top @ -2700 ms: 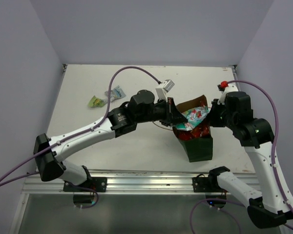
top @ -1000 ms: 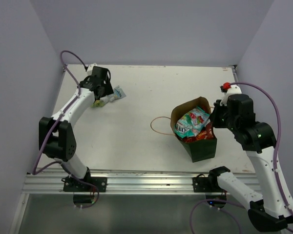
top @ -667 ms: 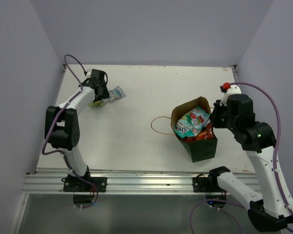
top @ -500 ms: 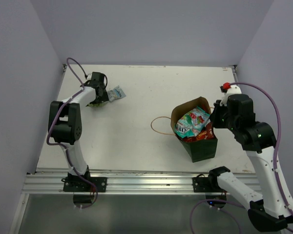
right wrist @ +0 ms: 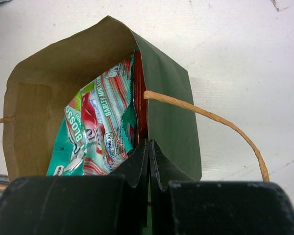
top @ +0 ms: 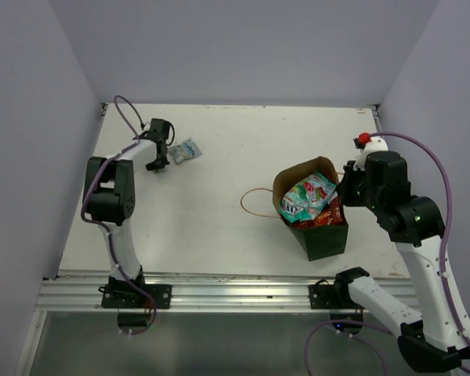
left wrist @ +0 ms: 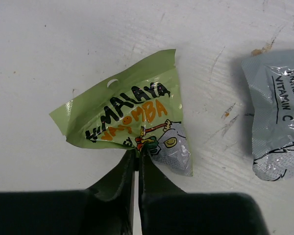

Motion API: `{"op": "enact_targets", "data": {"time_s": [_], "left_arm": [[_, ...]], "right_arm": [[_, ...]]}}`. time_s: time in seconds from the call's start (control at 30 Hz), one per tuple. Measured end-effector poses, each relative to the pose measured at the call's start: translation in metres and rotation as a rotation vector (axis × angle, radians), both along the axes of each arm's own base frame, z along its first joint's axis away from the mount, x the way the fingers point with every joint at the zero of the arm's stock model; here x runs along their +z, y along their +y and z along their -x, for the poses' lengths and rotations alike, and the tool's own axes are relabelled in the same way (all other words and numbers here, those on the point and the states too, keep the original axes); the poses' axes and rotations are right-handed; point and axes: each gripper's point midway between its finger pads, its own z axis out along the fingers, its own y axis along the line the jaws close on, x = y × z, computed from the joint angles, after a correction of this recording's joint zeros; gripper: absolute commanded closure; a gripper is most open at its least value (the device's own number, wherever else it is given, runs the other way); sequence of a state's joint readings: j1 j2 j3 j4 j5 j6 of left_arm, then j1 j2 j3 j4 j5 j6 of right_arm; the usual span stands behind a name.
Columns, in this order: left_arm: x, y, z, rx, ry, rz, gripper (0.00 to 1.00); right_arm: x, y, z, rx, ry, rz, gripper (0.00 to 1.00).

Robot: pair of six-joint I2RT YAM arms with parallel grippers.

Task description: Place the snacks into the paper bag

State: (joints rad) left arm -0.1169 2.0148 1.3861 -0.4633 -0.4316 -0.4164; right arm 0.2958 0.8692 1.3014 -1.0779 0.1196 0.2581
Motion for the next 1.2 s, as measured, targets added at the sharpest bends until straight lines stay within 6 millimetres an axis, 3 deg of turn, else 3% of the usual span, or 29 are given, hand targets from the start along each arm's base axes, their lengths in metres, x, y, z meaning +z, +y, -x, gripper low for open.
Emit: {"op": "enact_targets", "data": {"time_s": [0.17,0.3,0.4,0.47,0.57,0.7,0.77,0.83,0.9,1.03,1.1,1.2], "left_arm": [[-0.001,-0.001,-0.001,-0.013,0.004,0.009,1.00],[0.009,-0.011,0.006,-0.041,-0.009,0.083,1.00],[0.042,-0.031,0.010,-0.102,-0.074,0.179,1.00],[0.083,-0.053,0.009,-0.164,-0.169,0.247,1.00],[0.156,-0.101,0.018,-0.295,-0.332,0.348,1.00],[0.256,-0.200,0.058,-0.580,-0.520,0.553,1.00],[0.291,-0.251,0.086,-0.735,-0.560,0.656,1.00],[0.309,-0.298,0.116,-0.878,-0.562,0.739,1.00],[0.310,-0.334,0.145,-0.988,-0.526,0.788,1.00],[0.283,-0.402,0.213,-1.190,-0.373,0.856,1.00],[0.268,-0.422,0.239,-1.253,-0.305,0.866,1.00],[0.255,-0.436,0.264,-1.304,-0.246,0.868,1.00]], "right_arm": [[0.000,0.000,0.000,0.001,0.000,-0.002,1.00],[0.000,0.001,0.000,-0.001,0.001,-0.005,1.00],[0.000,0.001,0.000,-0.001,0.000,-0.006,1.00],[0.000,0.001,0.000,0.001,0.001,-0.008,1.00],[0.000,0.002,0.000,-0.001,0.001,-0.012,1.00],[0.000,0.002,0.000,-0.002,0.001,-0.014,1.00],[0.001,0.002,0.000,-0.003,0.000,-0.016,1.00],[0.001,0.002,0.000,-0.004,0.000,-0.018,1.00],[0.001,0.002,0.001,-0.006,-0.001,-0.021,1.00],[0.002,0.002,0.002,-0.010,-0.007,-0.028,1.00],[0.003,0.002,0.003,-0.012,-0.009,-0.031,1.00],[0.003,0.001,0.005,-0.014,-0.010,-0.034,1.00]]}}
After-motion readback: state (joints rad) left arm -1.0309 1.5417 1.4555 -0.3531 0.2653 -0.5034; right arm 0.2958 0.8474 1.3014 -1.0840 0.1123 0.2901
